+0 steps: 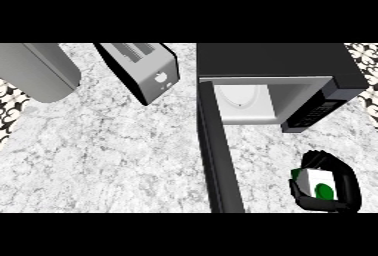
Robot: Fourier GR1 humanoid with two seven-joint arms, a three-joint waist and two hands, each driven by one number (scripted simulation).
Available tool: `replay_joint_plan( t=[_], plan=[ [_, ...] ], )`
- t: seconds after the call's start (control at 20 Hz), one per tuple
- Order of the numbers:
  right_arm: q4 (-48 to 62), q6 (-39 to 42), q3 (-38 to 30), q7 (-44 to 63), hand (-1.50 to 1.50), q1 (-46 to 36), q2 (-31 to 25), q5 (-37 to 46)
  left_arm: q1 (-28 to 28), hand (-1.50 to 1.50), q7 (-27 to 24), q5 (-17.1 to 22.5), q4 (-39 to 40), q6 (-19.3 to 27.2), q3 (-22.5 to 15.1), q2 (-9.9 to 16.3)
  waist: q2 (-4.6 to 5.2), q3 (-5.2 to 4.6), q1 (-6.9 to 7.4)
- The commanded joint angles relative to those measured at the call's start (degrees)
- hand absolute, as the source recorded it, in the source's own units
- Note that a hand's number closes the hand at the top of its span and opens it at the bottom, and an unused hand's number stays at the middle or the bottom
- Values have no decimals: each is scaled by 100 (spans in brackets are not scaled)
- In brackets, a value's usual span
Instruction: Pick up the milk, place it into the microwave and close the microwave
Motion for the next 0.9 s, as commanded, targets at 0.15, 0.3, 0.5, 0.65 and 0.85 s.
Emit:
replay_joint_plan(
  t=[0.15,0.3,0.5,0.65,0.85],
  plan=[
    [-1234,-29,328,982,150,255,432,-403,503,-150,-593,267,-150,-237,5,468,20,7,110],
    [-1478,-601,587,1159,150,231,567,55,91,-150,-66,767,-265,-389,590,664,33,6,92],
    [-1911,-1324,1073,1781,150,10,665,329,511,-150,-710,457,-20,-349,82,541,21,5,125],
    [-859,-1486,1040,1580,150,-874,668,406,274,-150,-391,417,-106,-133,-24,392,42,11,147],
    [-301,-1787,916,1298,150,-1050,582,835,167,-150,-198,516,-238,-8,135,453,46,12,122]
  ],
)
